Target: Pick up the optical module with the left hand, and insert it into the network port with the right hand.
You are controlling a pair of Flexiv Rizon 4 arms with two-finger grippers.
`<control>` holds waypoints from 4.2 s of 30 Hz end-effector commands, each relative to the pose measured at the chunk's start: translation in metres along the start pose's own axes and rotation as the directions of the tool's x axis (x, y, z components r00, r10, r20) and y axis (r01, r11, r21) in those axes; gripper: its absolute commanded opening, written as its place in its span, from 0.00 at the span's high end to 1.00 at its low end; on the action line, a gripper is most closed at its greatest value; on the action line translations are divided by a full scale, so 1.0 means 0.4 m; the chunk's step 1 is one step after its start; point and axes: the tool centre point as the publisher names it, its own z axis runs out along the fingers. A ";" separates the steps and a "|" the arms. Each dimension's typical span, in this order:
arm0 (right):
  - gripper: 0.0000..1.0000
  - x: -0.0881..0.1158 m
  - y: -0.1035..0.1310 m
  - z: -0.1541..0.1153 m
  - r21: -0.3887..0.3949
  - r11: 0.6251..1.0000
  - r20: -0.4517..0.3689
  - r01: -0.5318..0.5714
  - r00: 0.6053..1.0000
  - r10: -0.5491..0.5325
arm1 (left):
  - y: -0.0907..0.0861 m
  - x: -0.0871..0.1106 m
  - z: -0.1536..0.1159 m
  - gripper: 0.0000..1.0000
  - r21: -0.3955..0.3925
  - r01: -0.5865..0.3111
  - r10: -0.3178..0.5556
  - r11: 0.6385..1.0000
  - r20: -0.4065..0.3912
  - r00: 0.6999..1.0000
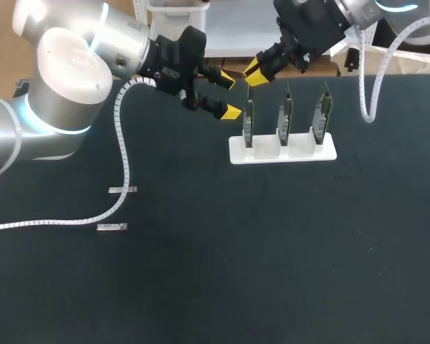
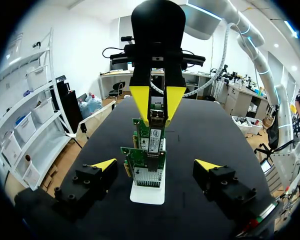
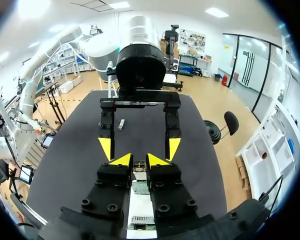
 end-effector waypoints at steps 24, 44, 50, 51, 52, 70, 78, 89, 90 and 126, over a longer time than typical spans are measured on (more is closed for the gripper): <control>1.00 0.027 0.000 0.025 0.021 1.000 -0.037 -0.019 0.999 0.020 | 0.004 -0.003 0.002 0.00 0.002 0.002 -0.002 1.000 -0.006 1.000; 0.00 0.034 0.005 -0.050 0.000 0.996 0.051 -0.084 0.995 0.084 | 0.004 -0.003 0.002 0.00 0.002 0.002 -0.002 1.000 -0.006 1.000; 0.00 0.037 0.003 -0.069 -0.038 0.995 0.087 -0.090 0.992 0.093 | 0.004 -0.003 0.002 0.00 0.002 0.002 -0.002 1.000 -0.006 1.000; 0.00 0.036 0.003 -0.069 -0.040 0.995 0.087 -0.089 0.992 0.093 | 0.004 -0.003 0.002 0.00 0.002 0.002 -0.002 1.000 -0.006 1.000; 0.00 0.035 0.003 -0.069 -0.042 0.995 0.088 -0.089 0.992 0.092 | 0.004 -0.003 0.002 0.00 0.002 0.002 -0.002 1.000 -0.006 1.000; 1.00 0.009 0.008 -0.012 0.007 1.000 0.046 -0.024 0.999 0.023 | 0.004 -0.003 0.002 0.00 0.002 0.002 -0.002 1.000 -0.006 1.000; 1.00 0.004 0.007 0.000 0.010 1.000 0.048 -0.023 0.999 0.022 | 0.004 -0.003 0.002 0.00 0.002 0.002 -0.002 1.000 -0.006 1.000; 1.00 0.014 -0.001 0.016 0.002 0.999 0.037 -0.032 0.999 0.032 | 0.004 -0.003 0.002 0.00 0.002 0.002 -0.002 1.000 -0.006 1.000; 1.00 0.015 -0.002 0.018 0.001 0.999 0.037 -0.032 0.999 0.032 | 0.004 -0.003 0.002 0.00 0.002 0.002 -0.002 1.000 -0.006 1.000; 1.00 0.043 -0.024 0.042 0.004 0.999 -0.002 -0.039 0.999 0.039 | 0.004 -0.003 0.002 0.00 0.002 0.002 -0.002 1.000 -0.006 1.000</control>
